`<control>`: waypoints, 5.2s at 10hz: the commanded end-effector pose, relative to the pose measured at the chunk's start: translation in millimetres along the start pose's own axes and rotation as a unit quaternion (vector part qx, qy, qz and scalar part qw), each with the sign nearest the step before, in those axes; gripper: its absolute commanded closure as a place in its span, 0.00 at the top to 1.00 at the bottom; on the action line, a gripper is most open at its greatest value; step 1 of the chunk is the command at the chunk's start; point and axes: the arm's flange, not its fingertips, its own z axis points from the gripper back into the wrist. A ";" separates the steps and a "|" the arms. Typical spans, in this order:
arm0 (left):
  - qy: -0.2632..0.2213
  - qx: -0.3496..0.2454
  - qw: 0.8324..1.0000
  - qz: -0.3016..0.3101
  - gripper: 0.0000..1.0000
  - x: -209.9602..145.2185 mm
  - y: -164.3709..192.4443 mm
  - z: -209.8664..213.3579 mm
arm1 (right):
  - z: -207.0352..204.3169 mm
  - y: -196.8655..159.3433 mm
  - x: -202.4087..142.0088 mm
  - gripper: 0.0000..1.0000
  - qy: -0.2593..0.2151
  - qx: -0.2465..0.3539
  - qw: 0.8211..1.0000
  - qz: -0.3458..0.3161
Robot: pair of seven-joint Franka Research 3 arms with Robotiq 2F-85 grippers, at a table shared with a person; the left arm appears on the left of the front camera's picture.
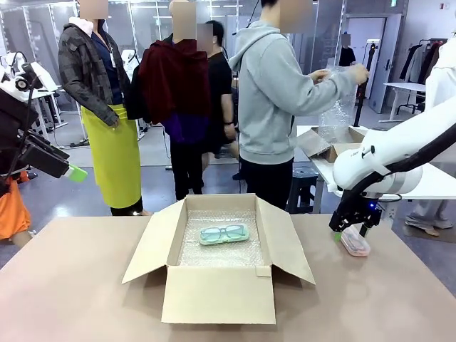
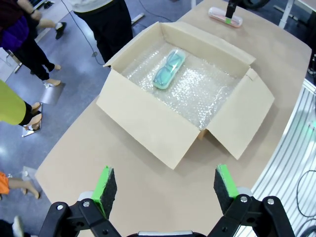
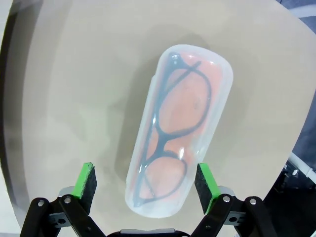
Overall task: Pack the glasses set securely to prepare it for shipping.
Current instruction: Put the Glasses case from the right side of the table into the Package Box.
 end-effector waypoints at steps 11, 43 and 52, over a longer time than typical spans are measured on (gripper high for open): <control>-0.002 -0.001 1.000 0.000 1.00 -0.8 -0.4 0.7 | -23.4 2.9 17.6 0.64 -0.007 -0.017 0.999 -0.043; -0.002 -0.001 1.000 0.000 1.00 -0.8 -0.4 0.7 | 117.7 55.7 -49.4 0.64 -0.005 -0.051 0.957 0.284; -0.002 -0.001 1.000 0.000 1.00 -0.8 -0.4 0.7 | 147.2 245.5 -22.6 0.64 0.010 -0.026 0.882 0.470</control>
